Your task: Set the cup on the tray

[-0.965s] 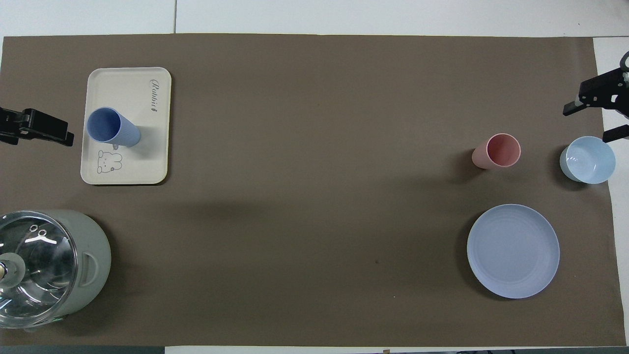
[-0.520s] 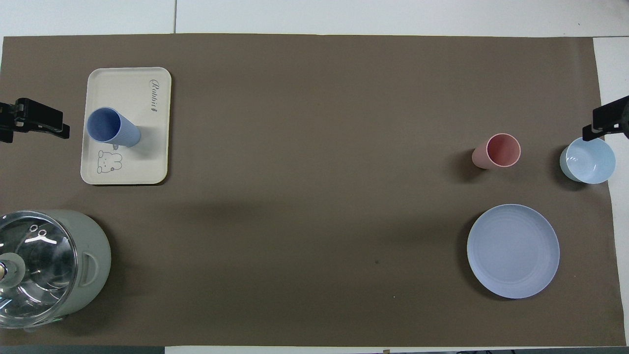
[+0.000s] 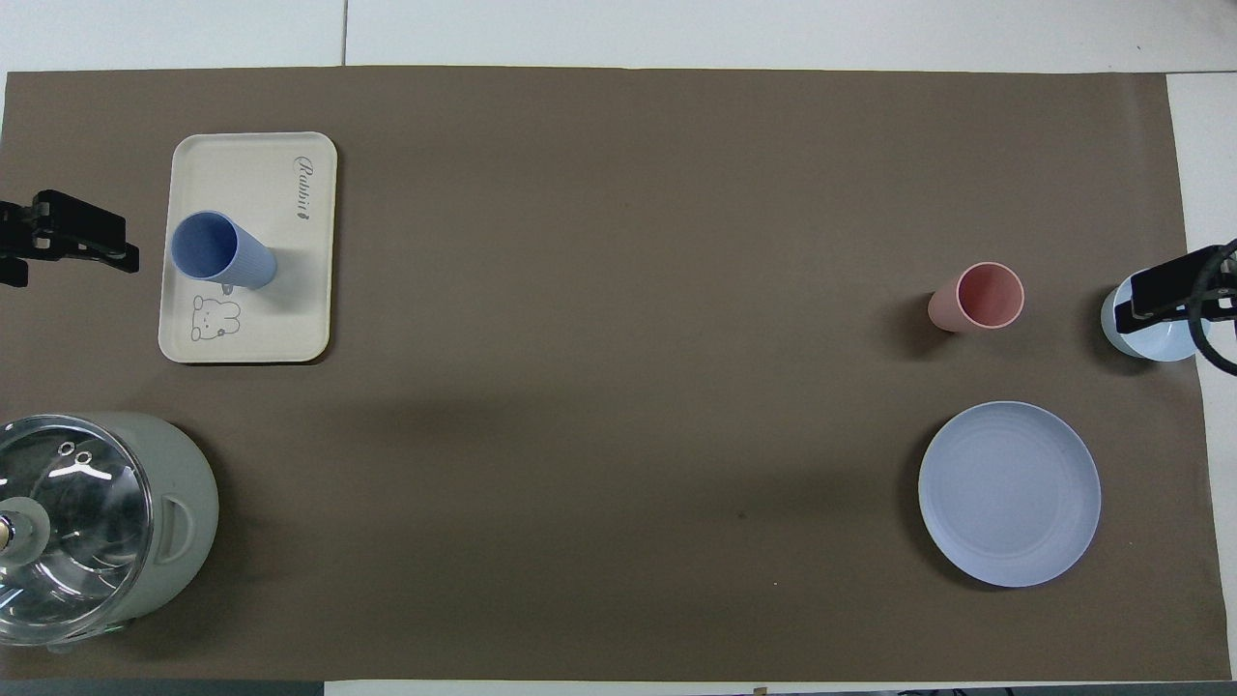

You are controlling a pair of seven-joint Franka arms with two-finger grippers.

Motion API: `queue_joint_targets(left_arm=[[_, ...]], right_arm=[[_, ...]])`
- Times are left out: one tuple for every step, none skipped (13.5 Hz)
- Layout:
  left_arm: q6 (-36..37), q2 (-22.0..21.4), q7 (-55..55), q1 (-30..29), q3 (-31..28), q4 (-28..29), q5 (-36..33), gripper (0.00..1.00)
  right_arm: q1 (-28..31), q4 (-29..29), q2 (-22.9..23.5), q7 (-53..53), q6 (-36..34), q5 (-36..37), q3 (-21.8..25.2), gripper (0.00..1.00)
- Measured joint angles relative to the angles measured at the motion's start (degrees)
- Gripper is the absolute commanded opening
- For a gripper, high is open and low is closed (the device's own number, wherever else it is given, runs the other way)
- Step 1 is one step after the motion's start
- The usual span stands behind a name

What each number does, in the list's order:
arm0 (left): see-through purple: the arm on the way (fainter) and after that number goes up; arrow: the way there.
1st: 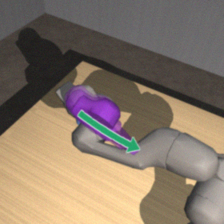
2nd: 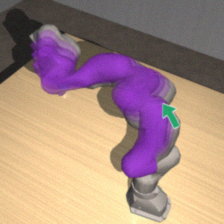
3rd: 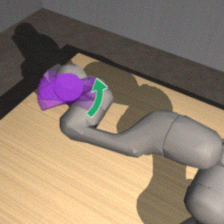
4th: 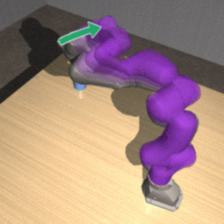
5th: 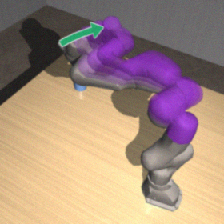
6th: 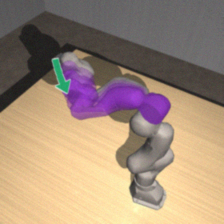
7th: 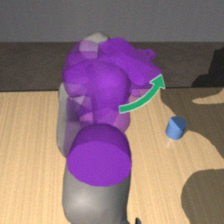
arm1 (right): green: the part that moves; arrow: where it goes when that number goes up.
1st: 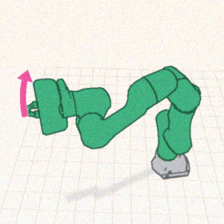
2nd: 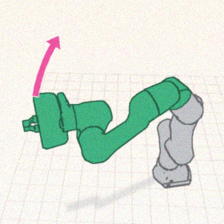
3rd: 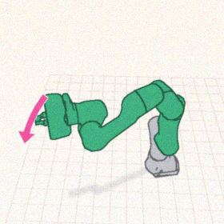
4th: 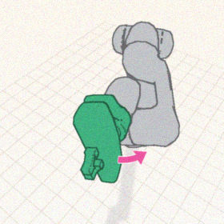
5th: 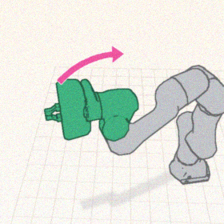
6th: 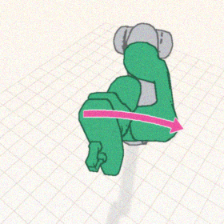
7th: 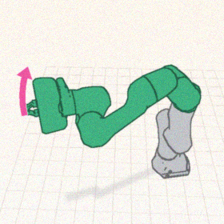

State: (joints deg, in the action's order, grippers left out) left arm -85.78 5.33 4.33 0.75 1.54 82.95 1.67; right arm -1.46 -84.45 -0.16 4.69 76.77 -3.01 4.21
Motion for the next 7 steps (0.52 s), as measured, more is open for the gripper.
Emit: queue_joint_targets(left_arm=[[0.0,-0.01,0.55,0.22,0.0,0.0,0.0,1.0],[0.0,-0.05,1.55,0.46,0.01,0.01,0.0,1.0],[0.0,-0.08,2.51,0.59,0.01,0.01,0.0,1.0],[0.0,-0.08,2.83,0.61,0.01,0.02,0.0,1.0],[0.0,-0.08,2.86,0.61,0.01,0.03,0.0,1.0],[0.0,-0.09,2.87,0.61,0.01,0.04,0.0,1.0],[0.0,-0.1,2.85,0.61,0.01,0.04,0.01,1.0]], right_arm=[[-0.08,-0.2,-0.09,0.0,0.53,0.0,0.09,1.0],[-0.2,-0.31,-0.18,0.0,0.87,0.01,0.43,1.0],[-0.48,-0.52,-0.26,-0.09,0.94,0.01,1.07,1.0],[-0.64,-0.97,-0.4,-0.42,1.17,0.01,1.54,1.0],[-0.67,-1.58,-0.56,-0.58,1.86,0.01,1.75,1.0],[-0.68,-2.13,-0.71,-0.67,2.93,0.1,1.79,1.0],[-0.74,-2.65,-0.82,-0.77,4.05,0.41,1.79,1.0]])
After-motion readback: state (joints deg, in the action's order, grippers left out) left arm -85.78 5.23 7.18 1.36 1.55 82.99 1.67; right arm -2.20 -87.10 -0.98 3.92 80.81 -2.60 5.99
